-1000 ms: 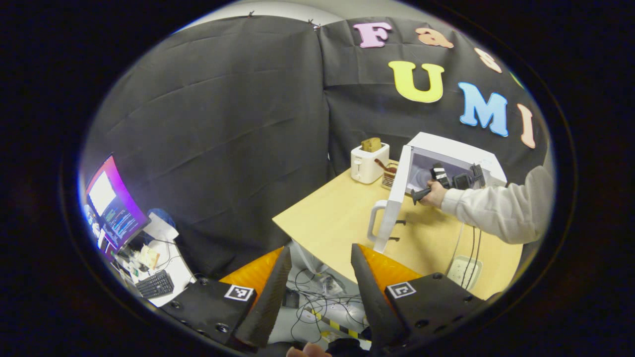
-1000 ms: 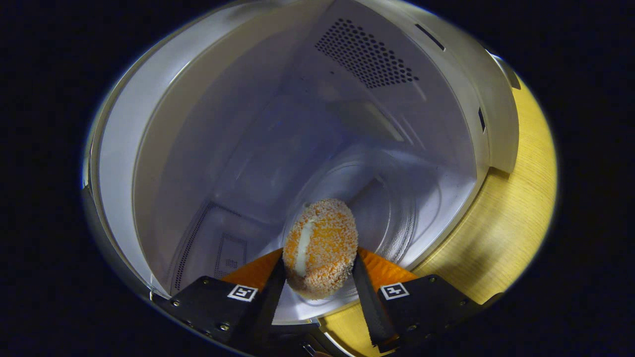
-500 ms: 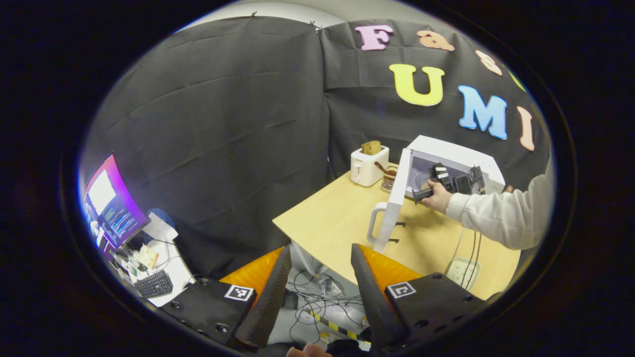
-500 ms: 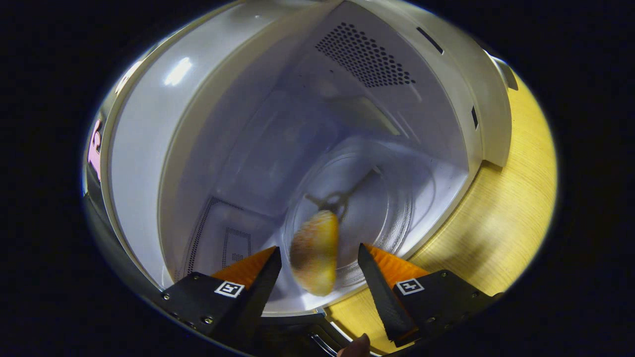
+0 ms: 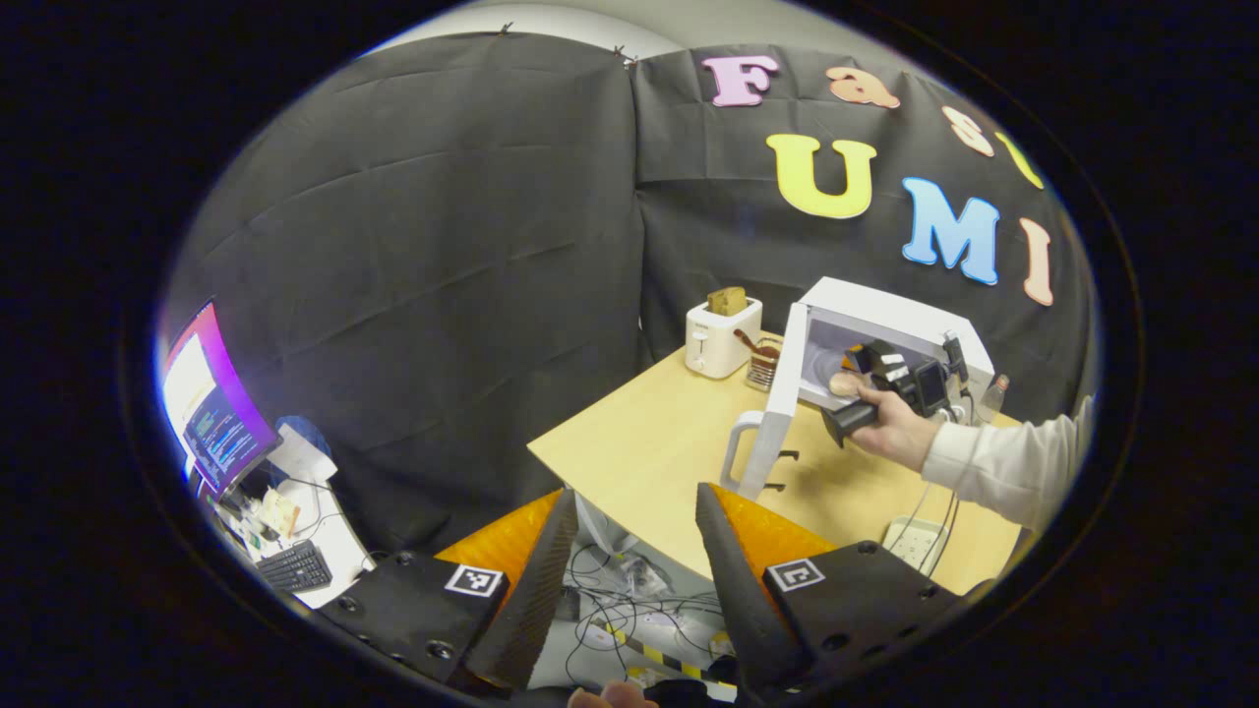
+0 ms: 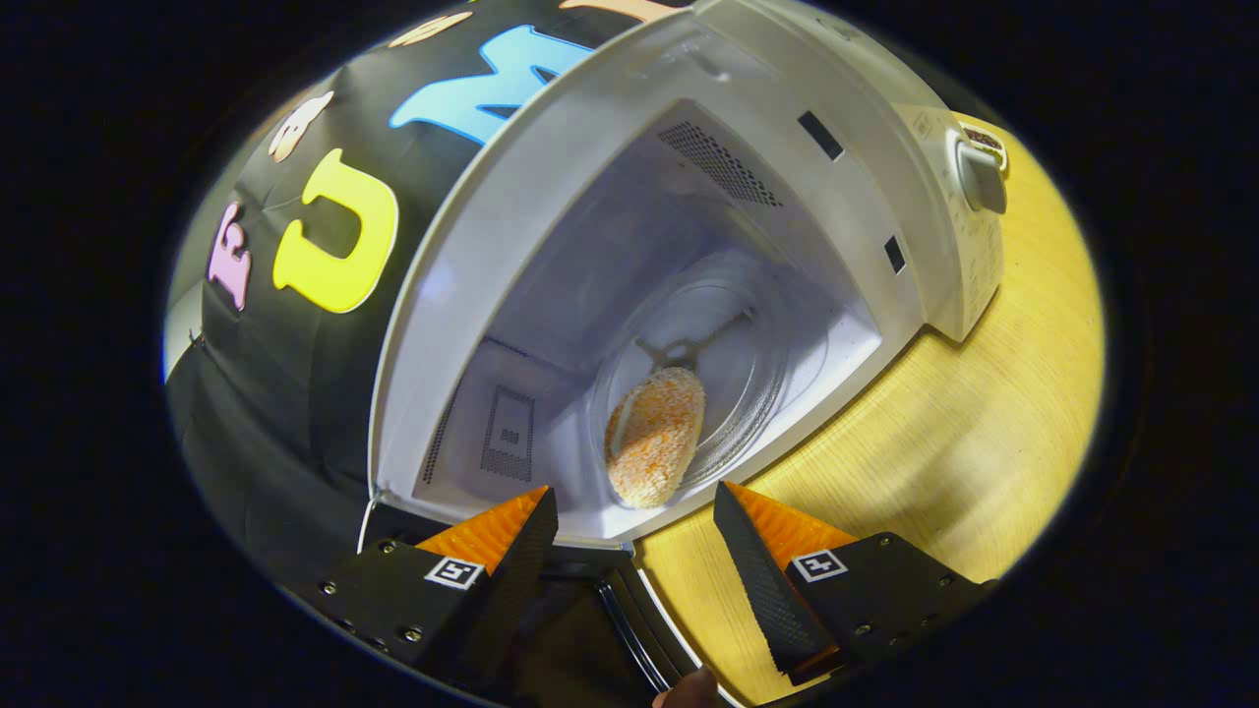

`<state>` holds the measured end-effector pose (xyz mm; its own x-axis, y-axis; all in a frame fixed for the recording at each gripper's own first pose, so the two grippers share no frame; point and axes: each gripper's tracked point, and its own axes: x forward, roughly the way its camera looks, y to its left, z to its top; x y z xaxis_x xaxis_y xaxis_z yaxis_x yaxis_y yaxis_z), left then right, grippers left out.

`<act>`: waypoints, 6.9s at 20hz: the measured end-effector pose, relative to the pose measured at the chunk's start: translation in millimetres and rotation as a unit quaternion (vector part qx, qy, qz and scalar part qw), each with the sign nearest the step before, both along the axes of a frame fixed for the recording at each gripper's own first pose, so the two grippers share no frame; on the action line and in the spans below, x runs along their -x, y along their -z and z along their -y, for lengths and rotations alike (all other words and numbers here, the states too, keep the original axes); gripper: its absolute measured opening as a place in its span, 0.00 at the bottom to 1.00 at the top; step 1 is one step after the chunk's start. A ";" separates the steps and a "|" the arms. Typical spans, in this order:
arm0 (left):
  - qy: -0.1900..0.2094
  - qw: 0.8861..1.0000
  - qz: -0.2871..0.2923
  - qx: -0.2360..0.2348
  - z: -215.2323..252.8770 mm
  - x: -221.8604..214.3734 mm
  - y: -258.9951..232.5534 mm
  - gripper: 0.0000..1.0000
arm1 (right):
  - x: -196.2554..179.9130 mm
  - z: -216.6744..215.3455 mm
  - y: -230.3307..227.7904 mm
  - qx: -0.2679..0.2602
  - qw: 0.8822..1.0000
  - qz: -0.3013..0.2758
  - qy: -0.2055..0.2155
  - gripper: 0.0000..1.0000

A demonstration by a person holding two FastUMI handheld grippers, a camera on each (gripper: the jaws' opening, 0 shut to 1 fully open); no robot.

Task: Open the microwave oven with the left hand, put the food in, and close the microwave oven.

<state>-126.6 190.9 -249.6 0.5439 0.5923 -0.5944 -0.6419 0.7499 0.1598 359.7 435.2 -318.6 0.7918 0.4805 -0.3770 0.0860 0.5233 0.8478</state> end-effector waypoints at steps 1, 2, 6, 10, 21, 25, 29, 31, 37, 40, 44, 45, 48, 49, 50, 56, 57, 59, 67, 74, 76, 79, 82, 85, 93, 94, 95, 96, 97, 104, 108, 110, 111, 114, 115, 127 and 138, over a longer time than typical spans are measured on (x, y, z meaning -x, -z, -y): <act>0.002 1.000 0.002 -0.003 -4.7 -1.3 0.3 0.83 | 11.2 -3.7 -3.5 0.000 1.000 0.008 -0.027 0.98; 0.006 1.000 0.004 -0.005 -8.8 -4.0 -0.8 0.87 | 21.5 -3.2 -3.3 0.008 0.999 0.016 -0.051 0.98; 0.032 0.999 0.039 -0.011 -31.0 -26.5 -2.4 0.87 | 62.9 16.8 -8.9 0.061 0.990 0.062 -0.115 0.98; 0.076 0.993 0.080 0.032 -51.4 -58.1 20.4 0.82 | 121.5 58.4 -16.0 0.132 0.971 0.100 -0.173 0.98; 0.225 0.968 0.053 0.101 -86.4 -128.3 140.1 0.78 | 311.2 154.9 -52.3 0.244 0.927 0.156 -0.237 0.98; 0.242 0.964 0.030 0.101 -82.4 -165.3 171.1 0.83 | 348.1 188.8 -59.4 0.246 0.922 0.173 -0.245 0.98; 0.230 0.970 -0.032 0.072 -82.2 -188.7 213.1 0.89 | 364.1 237.7 -61.0 0.218 0.931 0.168 -0.241 0.98; 0.228 0.971 -0.050 0.060 -76.6 -194.5 222.2 0.78 | 370.4 265.3 -60.0 0.214 0.932 0.173 -0.237 0.98; 0.264 0.961 -0.081 0.014 -15.1 -215.0 215.3 0.82 | 375.1 317.0 -47.8 0.179 0.944 0.160 -0.228 0.98; 0.305 0.949 -0.080 0.007 26.4 -244.4 216.1 0.79 | 364.1 329.9 -43.9 0.177 0.951 0.146 -0.208 0.98; 0.355 0.933 -0.054 0.024 79.9 -297.7 221.8 0.79 | 338.3 342.0 -28.3 0.187 0.962 0.104 -0.169 0.98; 0.368 0.928 -0.044 0.027 91.0 -309.3 221.0 0.80 | 330.3 342.4 -26.8 0.189 0.965 0.092 -0.156 0.98; 0.413 0.910 -0.020 0.023 123.5 -347.6 219.1 0.86 | 307.9 340.4 -22.9 0.189 0.973 0.061 -0.119 0.98; 0.428 0.903 -0.017 0.025 132.3 -360.4 221.5 0.87 | 302.8 337.9 -20.8 0.188 0.975 0.050 -0.108 0.98; 0.442 0.897 -0.013 0.027 141.7 -372.4 224.3 0.83 | 296.8 336.0 -19.3 0.188 0.976 0.040 -0.098 0.98; 0.483 0.874 0.015 0.044 170.9 -429.7 234.9 0.82 | 282.7 334.4 -7.3 0.212 0.975 -0.007 -0.072 0.98; 0.484 0.874 0.021 0.049 173.9 -439.5 237.2 0.80 | 281.5 334.4 -5.0 0.214 0.974 -0.017 -0.069 0.98; 0.483 0.874 0.031 0.055 178.5 -459.0 239.0 0.82 | 281.0 334.2 -0.6 0.211 0.975 -0.031 -0.066 0.98; 0.457 0.883 0.053 0.094 183.9 -501.4 244.5 0.84 | 279.6 338.7 1.0 0.229 0.970 -0.044 -0.062 0.98; 0.442 0.888 0.045 0.120 182.4 -500.3 247.3 0.83 | 279.3 338.8 3.1 0.223 0.972 -0.055 -0.050 0.98; 0.446 0.886 0.042 0.121 181.5 -501.3 248.2 0.84 | 279.3 337.0 3.5 0.220 0.972 -0.057 -0.049 0.98; 0.451 0.883 0.043 0.122 180.3 -502.3 248.1 0.83 | 281.1 332.6 5.2 0.222 0.972 -0.058 -0.055 0.98; 0.452 0.882 0.036 0.130 179.0 -503.9 257.3 0.84 | 283.7 329.0 5.1 0.223 0.971 -0.058 -0.061 0.98; 0.430 0.889 0.034 0.153 174.3 -510.1 264.3 0.84 | 288.3 329.6 3.7 0.233 0.969 -0.054 -0.069 0.98; 0.454 0.878 0.048 0.147 185.7 -463.7 232.8 0.82 | 291.0 352.1 -16.0 0.250 0.966 -0.027 -0.055 0.98; 0.456 0.877 0.047 0.146 186.5 -450.1 225.6 0.87 | 289.6 357.0 -20.7 0.250 0.967 -0.020 -0.051 0.98; 0.458 0.875 0.048 0.150 190.2 -435.5 216.9 0.87 | 289.4 361.9 -26.9 0.249 0.967 -0.013 -0.049 0.98; 0.459 0.874 0.051 0.155 194.6 -421.8 206.0 0.87 | 289.3 365.9 -33.1 0.246 0.968 -0.006 -0.047 0.98; 0.459 0.873 0.057 0.155 199.9 -407.8 191.4 0.87 | 288.8 371.5 -40.8 0.242 0.969 0.003 -0.044 0.98; 0.430 0.877 0.145 0.160 236.5 -315.5 38.7 0.87 | 308.9 415.7 -133.1 0.160 0.982 0.098 -0.034 0.98; 0.417 0.867 0.202 0.185 290.7 -253.0 -53.9 0.86 | 344.5 475.3 -190.0 0.163 0.971 0.174 0.009 0.98; 0.419 0.865 0.219 0.169 306.5 -229.9 -97.3 0.86 | 355.2 498.0 -212.2 0.197 0.956 0.215 0.026 0.98; 0.418 0.863 0.235 0.160 309.9 -218.3 -123.1 0.86 | 357.4 508.6 -222.7 0.217 0.948 0.232 0.035 0.98; 0.417 0.853 0.283 0.136 311.8 -188.0 -198.1 0.86 | 357.6 520.8 -261.5 0.250 0.925 0.279 0.062 0.97; 0.419 0.851 0.292 0.124 304.8 -182.5 -212.8 0.86 | 355.1 526.0 -277.3 0.263 0.914 0.298 0.077 0.97; 0.379 0.870 0.314 0.025 173.7 -192.4 -221.7 0.84 | 315.1 469.3 -318.5 0.356 0.868 0.320 0.135 0.97; 0.414 0.855 0.311 0.014 174.4 -224.2 -198.8 0.94 | 296.0 449.0 -311.9 0.376 0.867 0.305 0.122 0.98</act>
